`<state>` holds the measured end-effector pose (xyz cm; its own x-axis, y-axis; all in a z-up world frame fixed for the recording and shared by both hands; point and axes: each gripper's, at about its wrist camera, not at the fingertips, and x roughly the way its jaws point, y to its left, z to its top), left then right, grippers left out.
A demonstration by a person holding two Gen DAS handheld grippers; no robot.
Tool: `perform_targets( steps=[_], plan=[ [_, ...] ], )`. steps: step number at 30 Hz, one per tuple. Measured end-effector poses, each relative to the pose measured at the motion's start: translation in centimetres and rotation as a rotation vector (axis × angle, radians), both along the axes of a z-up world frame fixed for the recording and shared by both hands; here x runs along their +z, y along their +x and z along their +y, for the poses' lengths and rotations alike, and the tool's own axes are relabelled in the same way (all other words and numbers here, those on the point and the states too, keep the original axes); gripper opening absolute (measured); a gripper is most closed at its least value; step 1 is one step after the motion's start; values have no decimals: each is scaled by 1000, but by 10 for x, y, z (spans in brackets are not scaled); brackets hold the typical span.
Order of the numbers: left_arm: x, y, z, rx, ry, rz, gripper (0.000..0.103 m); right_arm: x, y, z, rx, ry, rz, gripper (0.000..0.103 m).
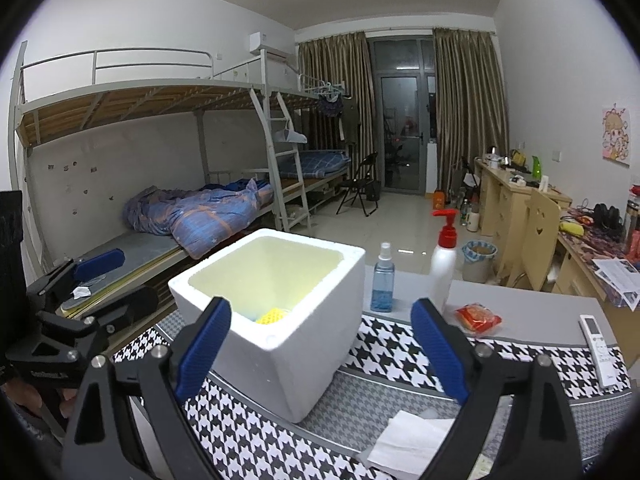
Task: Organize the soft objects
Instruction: 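Withdraw both tools from the foam box back toward the table items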
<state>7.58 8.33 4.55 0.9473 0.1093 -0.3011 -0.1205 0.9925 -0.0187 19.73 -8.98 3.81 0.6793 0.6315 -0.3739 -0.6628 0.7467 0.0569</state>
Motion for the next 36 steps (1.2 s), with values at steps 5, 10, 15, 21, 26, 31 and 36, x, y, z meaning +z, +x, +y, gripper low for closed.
perform_targets(
  steps=[5, 10, 15, 21, 26, 31, 36],
  plan=[
    [0, 0, -10, -27, 4, -5, 102, -2, -1, -9, -19, 2, 5, 94],
    [0, 3, -14, -44, 1, -1, 102, -4, -3, -17, -33, 8, 5, 94],
    [-1, 6, -21, -63, 6, 2, 102, -2, -4, -24, -58, 12, -2, 94],
    [-1, 7, -30, -99, 11, -2, 102, -4, -6, -37, -96, 0, -17, 94],
    [0, 9, -38, -122, 12, 1, 102, -4, -10, -43, -115, -9, -38, 97],
    [-1, 12, -47, -145, 14, 8, 102, -4, -11, -57, -144, 7, -42, 98],
    [-1, 16, -55, -174, 6, 14, 102, -4, -12, -72, -181, 25, -44, 102]
  ],
)
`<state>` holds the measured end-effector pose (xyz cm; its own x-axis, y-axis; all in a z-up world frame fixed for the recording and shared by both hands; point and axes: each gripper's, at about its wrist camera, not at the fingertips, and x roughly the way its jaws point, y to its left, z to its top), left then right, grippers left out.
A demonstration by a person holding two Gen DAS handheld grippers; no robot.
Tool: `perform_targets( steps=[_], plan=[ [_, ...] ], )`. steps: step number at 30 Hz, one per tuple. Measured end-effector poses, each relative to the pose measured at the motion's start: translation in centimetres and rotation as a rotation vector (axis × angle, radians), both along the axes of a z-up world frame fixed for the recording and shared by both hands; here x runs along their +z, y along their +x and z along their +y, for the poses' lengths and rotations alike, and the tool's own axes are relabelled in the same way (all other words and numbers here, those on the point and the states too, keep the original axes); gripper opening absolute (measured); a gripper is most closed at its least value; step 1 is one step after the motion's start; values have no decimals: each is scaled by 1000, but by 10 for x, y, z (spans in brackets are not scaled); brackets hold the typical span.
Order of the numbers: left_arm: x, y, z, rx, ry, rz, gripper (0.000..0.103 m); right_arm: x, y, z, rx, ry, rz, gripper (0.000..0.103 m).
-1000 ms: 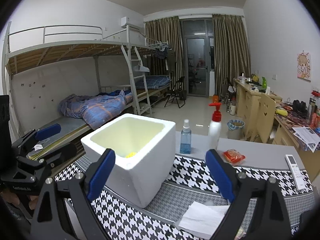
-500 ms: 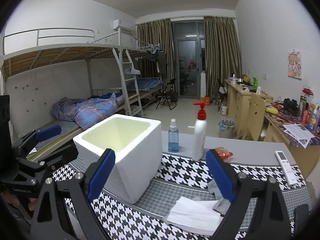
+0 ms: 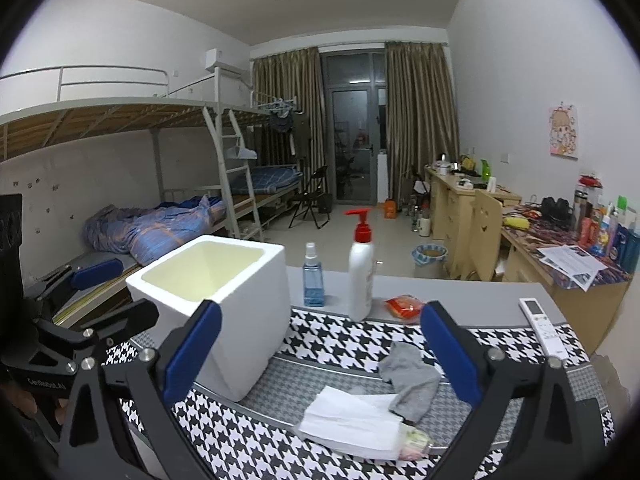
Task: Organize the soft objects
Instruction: 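Withdraw both tools from the foam box back toward the table items, then move both tools toward the white tissues and grey sock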
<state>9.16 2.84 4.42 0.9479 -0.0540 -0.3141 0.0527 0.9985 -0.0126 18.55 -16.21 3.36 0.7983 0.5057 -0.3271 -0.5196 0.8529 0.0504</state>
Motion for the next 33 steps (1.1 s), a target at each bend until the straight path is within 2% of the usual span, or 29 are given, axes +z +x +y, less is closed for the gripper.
perform_targets(
  steps=[33],
  plan=[
    [-12, 20, -52, -116, 2, 55, 102, -16, 10, -55, -128, -11, 35, 102]
  ],
)
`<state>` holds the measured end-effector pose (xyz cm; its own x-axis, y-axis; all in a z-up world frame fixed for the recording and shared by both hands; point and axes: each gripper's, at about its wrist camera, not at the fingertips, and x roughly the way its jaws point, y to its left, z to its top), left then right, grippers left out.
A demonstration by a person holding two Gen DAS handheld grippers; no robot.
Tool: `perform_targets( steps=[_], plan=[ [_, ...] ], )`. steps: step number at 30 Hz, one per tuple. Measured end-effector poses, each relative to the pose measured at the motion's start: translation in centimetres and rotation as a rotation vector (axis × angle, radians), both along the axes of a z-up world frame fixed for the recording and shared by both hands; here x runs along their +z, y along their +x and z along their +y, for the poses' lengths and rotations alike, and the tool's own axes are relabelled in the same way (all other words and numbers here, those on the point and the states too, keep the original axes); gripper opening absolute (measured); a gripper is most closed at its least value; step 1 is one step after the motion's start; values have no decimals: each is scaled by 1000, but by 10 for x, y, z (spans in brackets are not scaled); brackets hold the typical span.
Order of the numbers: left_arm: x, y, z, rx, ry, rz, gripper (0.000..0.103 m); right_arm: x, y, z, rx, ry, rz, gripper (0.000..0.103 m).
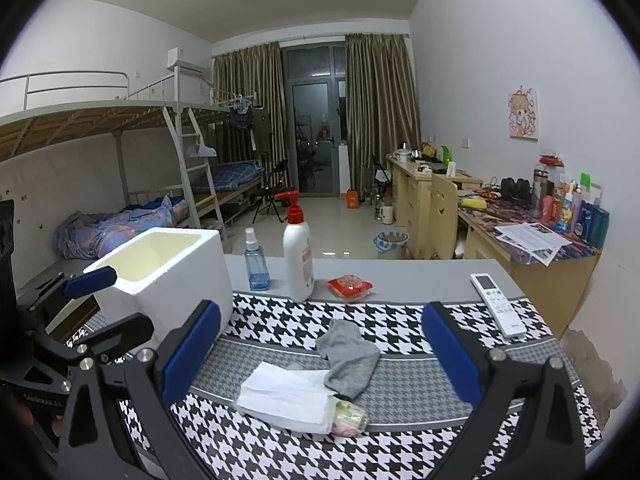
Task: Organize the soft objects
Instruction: 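Move both tools toward the white tissues and grey sock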
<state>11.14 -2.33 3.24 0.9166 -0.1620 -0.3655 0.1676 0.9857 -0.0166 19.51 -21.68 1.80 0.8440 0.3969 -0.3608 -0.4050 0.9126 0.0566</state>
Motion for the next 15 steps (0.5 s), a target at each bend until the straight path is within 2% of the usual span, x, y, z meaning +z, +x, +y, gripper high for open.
perform_targets(
  steps=[15],
  plan=[
    [-15, 18, -19, -43, 17, 53, 102, -12, 20, -18, -18, 16, 57, 102]
  ],
)
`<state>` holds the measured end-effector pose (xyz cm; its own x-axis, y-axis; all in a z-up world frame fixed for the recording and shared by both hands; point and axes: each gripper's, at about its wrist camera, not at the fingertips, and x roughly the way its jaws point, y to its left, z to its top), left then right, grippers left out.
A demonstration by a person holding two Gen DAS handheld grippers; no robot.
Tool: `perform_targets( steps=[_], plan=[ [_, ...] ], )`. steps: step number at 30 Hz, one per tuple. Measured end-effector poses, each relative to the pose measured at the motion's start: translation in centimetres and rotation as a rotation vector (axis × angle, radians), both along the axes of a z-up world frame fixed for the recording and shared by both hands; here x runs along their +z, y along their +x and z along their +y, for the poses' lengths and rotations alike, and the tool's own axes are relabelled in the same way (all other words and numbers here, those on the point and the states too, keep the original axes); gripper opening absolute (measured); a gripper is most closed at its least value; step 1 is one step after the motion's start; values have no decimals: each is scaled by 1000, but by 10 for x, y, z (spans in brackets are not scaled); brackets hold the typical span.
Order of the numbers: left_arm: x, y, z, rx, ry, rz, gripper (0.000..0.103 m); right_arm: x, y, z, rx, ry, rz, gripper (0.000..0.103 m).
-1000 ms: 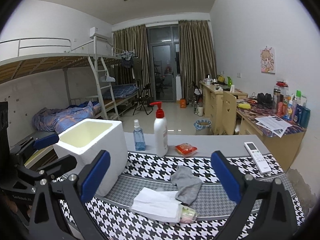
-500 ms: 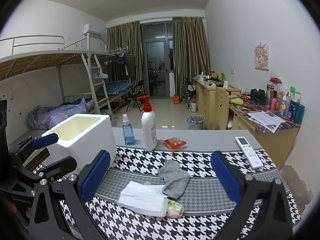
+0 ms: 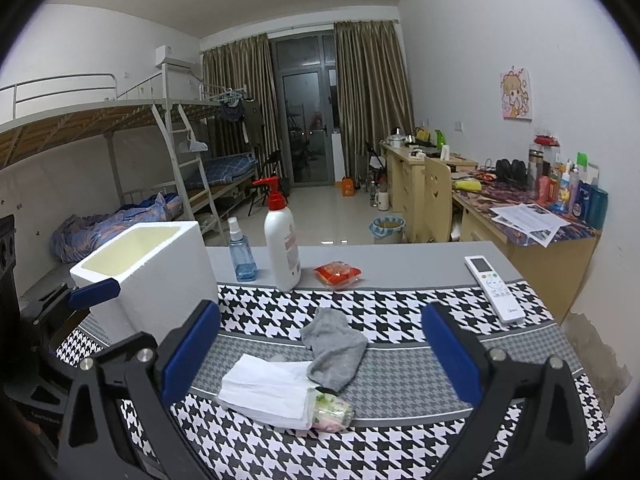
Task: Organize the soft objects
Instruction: 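Move both tools toward the white tissues and grey sock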
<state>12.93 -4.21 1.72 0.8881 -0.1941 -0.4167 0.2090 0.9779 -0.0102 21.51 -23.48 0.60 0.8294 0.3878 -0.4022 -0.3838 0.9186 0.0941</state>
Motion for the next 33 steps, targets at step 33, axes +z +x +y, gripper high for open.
perform_targets(
  steps=[33],
  plan=[
    [-57, 41, -23, -124, 24, 197, 101, -35, 44, -4, -25, -42, 127, 102]
  ],
)
